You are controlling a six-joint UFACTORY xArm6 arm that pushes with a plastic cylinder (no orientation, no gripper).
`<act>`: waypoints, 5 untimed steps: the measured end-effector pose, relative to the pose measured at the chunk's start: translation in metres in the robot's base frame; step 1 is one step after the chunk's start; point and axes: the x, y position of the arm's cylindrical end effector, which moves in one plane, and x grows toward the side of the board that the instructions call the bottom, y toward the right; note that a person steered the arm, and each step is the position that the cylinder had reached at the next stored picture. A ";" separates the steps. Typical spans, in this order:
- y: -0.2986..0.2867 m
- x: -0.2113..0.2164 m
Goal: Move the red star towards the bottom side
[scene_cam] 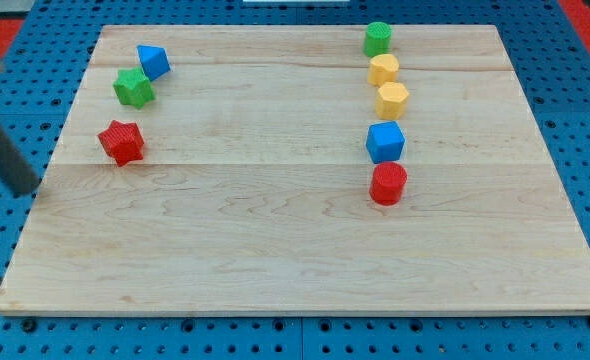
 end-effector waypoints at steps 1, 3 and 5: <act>-0.001 -0.050; 0.141 -0.057; 0.205 -0.072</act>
